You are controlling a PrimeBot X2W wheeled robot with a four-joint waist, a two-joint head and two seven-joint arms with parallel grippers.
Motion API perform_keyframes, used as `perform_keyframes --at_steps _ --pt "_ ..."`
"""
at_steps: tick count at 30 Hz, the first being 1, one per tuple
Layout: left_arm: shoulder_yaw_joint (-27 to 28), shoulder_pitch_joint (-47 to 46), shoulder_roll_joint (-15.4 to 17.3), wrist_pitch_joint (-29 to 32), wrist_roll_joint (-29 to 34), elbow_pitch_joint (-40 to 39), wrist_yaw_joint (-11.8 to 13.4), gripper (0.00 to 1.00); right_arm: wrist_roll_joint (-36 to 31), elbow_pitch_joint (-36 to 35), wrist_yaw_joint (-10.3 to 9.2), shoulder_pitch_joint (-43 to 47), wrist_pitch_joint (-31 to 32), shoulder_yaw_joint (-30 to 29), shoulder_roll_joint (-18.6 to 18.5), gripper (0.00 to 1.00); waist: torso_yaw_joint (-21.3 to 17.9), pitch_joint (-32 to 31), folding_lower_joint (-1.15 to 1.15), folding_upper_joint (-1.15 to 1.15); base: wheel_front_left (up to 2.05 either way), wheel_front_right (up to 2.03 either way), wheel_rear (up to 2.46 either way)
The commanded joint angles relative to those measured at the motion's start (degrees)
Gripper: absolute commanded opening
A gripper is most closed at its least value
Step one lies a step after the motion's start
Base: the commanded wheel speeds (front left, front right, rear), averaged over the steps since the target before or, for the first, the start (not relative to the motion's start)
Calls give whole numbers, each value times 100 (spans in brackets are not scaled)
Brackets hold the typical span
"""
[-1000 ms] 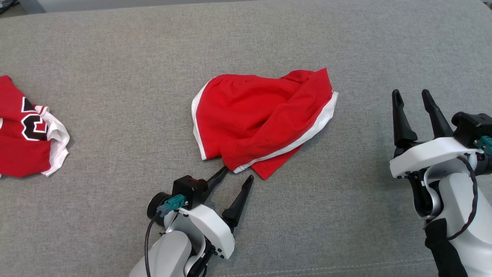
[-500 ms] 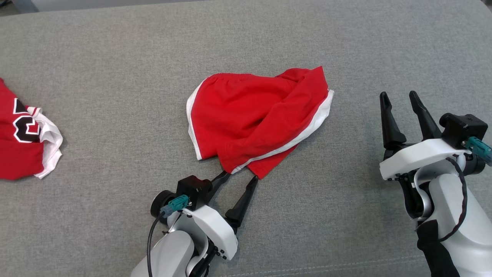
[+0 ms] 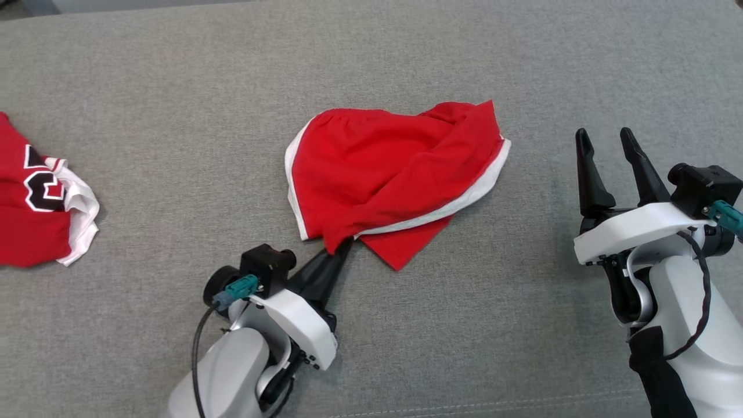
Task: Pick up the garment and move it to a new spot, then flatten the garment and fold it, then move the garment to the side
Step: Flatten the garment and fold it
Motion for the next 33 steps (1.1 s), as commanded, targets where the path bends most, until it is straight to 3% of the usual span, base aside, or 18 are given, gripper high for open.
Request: perform_keyframes --at_steps 1,10,13,14,16,23,33 --pt "132 -222 192 -35 -43 -186 -42 0 27 -138 8 -46 -61 142 9 100 101 -72 0 0 0 0 0" --pt "-573 -166 1287 -27 -685 -598 -42 0 174 199 8 107 -61 353 -83 100 840 -513 0 0 0 0 0" --pt "-585 -62 1660 16 -822 -629 -42 0 252 272 8 191 -61 465 -174 100 1081 -627 0 0 0 0 0" --pt "-457 76 1970 36 -900 -685 23 0 359 318 8 259 -61 650 -288 100 1279 -680 0 0 0 0 0" --pt "-390 173 2130 64 -939 -733 102 0 447 341 8 283 -61 831 -380 100 1384 -680 0 0 0 0 0" --pt "-309 406 2093 81 -1108 -1005 304 0 987 203 8 377 55 2039 -832 100 1582 -613 0 0 0 0 0" --pt "-289 432 1726 -9 -1089 -902 219 0 2002 -894 8 886 153 3677 -2083 100 1498 -602 0 0 0 0 0"
